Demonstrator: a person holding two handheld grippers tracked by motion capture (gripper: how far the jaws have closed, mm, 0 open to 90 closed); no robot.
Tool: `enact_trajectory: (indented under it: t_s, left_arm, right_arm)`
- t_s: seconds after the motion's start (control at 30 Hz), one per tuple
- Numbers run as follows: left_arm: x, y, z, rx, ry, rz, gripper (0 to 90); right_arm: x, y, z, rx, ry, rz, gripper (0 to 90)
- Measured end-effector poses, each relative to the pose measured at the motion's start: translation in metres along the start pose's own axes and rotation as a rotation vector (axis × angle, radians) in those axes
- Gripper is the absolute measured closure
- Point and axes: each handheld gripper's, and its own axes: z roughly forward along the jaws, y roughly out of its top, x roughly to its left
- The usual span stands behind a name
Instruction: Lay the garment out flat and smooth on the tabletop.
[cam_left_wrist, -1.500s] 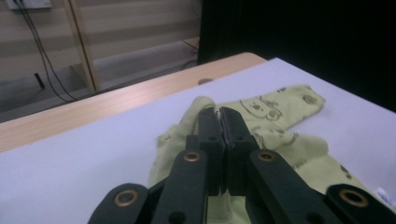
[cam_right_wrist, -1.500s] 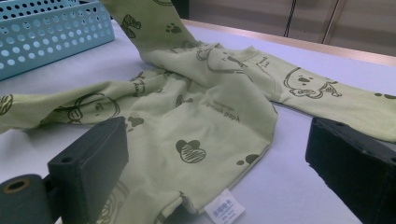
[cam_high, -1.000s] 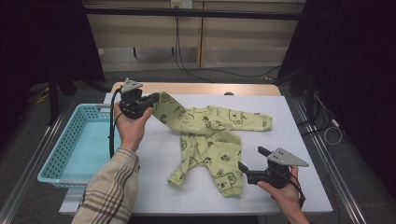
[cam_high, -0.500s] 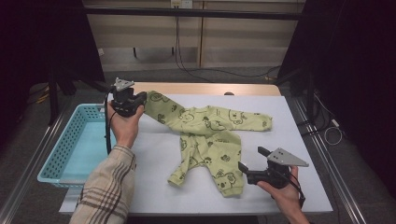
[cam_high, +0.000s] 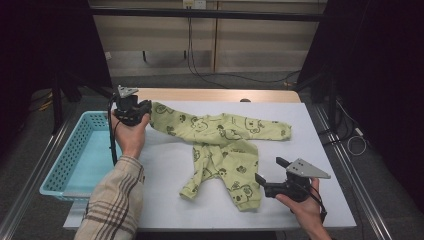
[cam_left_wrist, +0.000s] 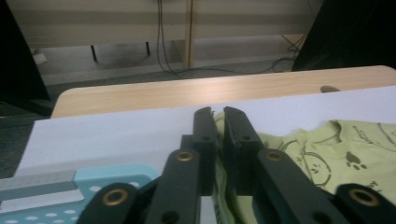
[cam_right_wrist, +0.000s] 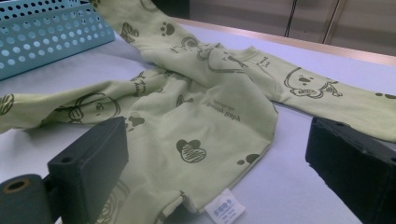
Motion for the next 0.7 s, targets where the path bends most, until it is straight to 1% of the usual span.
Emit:
enact_trajectory:
  t_s: [0.03,0.07,0.1,0.13,0.17,0.2,0.23,0.27,0.3,0.33,0.37,0.4,0.47,0.5,0.53,0.57,0.6,0.63,0.67,0.7]
  left_arm:
    - [0.000,0.000,-0.001,0.006,0.008,0.010,74.4]
    - [-0.001,0.000,-0.001,-0.004,-0.005,0.000,71.8]
    - [-0.002,0.000,-0.001,-0.008,-0.003,-0.002,70.8]
    - [-0.002,0.000,-0.001,-0.005,0.011,0.010,68.9]
    - [-0.002,0.000,-0.001,-0.012,-0.005,-0.006,64.2]
    - [-0.002,0.001,-0.001,-0.010,-0.012,-0.011,60.2]
    - [-0.003,0.000,-0.001,-0.014,-0.008,-0.010,56.0]
    - [-0.003,0.000,-0.001,-0.022,-0.013,-0.001,49.5]
    - [-0.004,-0.001,0.000,-0.035,-0.044,-0.011,43.3]
    - [-0.003,-0.001,0.000,-0.027,-0.062,0.007,37.9]
    - [-0.007,-0.003,0.001,-0.055,-0.080,0.006,34.4]
    - [-0.008,-0.003,0.001,-0.060,-0.090,0.015,29.3]
    - [-0.013,-0.007,0.003,-0.085,-0.135,0.024,23.4]
    - [-0.016,-0.009,0.005,-0.091,-0.162,0.022,21.5]
    - [-0.019,-0.010,0.006,-0.087,-0.183,0.030,19.1]
    - [-0.022,-0.012,0.008,-0.101,-0.196,0.040,16.6]
    - [-0.025,-0.014,0.009,-0.103,-0.201,0.056,14.8]
    - [-0.028,-0.015,0.010,-0.111,-0.209,0.059,13.6]
    - [-0.030,-0.017,0.011,-0.115,-0.232,0.068,10.6]
    - [-0.032,-0.019,0.012,-0.114,-0.245,0.075,8.5]
  right_arm:
    - [0.000,0.000,0.000,0.000,0.000,0.000,5.3]
    - [0.000,0.000,0.000,-0.002,-0.001,0.002,5.3]
    - [0.000,0.000,0.000,-0.002,-0.001,0.003,5.3]
    - [-0.001,0.000,0.000,-0.002,-0.003,0.003,5.3]
    - [-0.001,0.000,0.000,-0.002,-0.002,0.002,5.3]
    - [-0.001,0.000,0.000,-0.002,-0.007,0.003,5.3]
    - [-0.001,0.000,-0.001,-0.001,-0.007,0.004,5.3]
    - [-0.001,0.000,0.000,0.000,-0.006,0.007,5.3]
    - [-0.002,0.000,0.000,-0.002,-0.004,0.005,5.3]
    - [-0.003,0.000,0.000,-0.003,-0.007,0.004,5.4]
    - [-0.003,0.000,0.000,-0.005,-0.012,0.006,5.6]
    - [-0.004,0.000,0.000,-0.009,-0.012,0.015,5.8]
    - [-0.008,0.001,0.000,-0.008,-0.029,0.008,6.3]
    - [-0.008,0.002,-0.001,-0.009,-0.035,0.015,6.8]
    - [-0.010,0.002,-0.001,-0.010,-0.046,0.009,6.9]
    - [-0.012,0.003,-0.001,-0.016,-0.049,0.010,7.0]
    - [-0.015,0.004,-0.001,-0.015,-0.057,0.016,7.1]
    - [-0.018,0.005,-0.001,-0.017,-0.067,0.005,7.4]
    - [-0.020,0.007,-0.001,-0.020,-0.076,0.011,7.6]
    - [-0.023,0.008,-0.001,-0.023,-0.085,0.008,7.7]
